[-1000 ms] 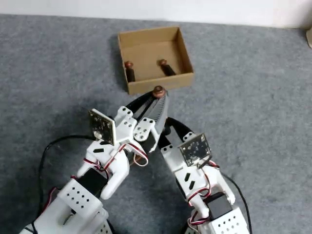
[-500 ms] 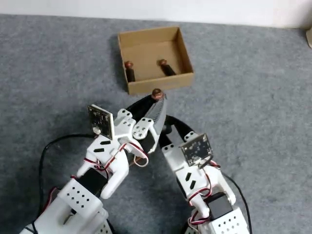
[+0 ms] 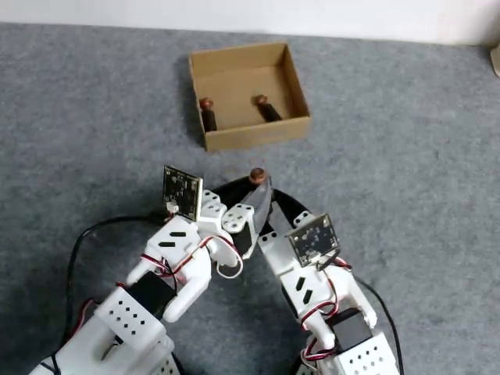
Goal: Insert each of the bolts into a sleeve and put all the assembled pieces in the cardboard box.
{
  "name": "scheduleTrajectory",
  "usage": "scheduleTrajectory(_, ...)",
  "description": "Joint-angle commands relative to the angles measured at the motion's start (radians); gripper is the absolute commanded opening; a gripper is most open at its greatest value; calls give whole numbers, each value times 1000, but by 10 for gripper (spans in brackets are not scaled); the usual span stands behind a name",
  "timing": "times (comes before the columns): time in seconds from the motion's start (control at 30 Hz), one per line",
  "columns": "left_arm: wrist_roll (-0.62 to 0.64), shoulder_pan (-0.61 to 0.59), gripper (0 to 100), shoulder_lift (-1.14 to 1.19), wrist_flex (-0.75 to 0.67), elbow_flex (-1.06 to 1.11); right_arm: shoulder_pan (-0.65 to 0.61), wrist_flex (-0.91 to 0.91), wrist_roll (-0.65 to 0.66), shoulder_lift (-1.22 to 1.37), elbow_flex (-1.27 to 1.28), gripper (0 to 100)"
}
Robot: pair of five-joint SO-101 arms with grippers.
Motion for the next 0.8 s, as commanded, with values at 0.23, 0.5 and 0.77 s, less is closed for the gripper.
scheduleTrajectory(0.23,-55,-27,259,10,215,-117,27,-33,9,-16,91,4)
scheduleTrajectory(0.5,-49,-22,258,8,270,-248,27,-33,11,-16,91,4)
scheduleTrajectory(0.77,137,-31,225,2,273,-251,28,-31,11,-16,91,4)
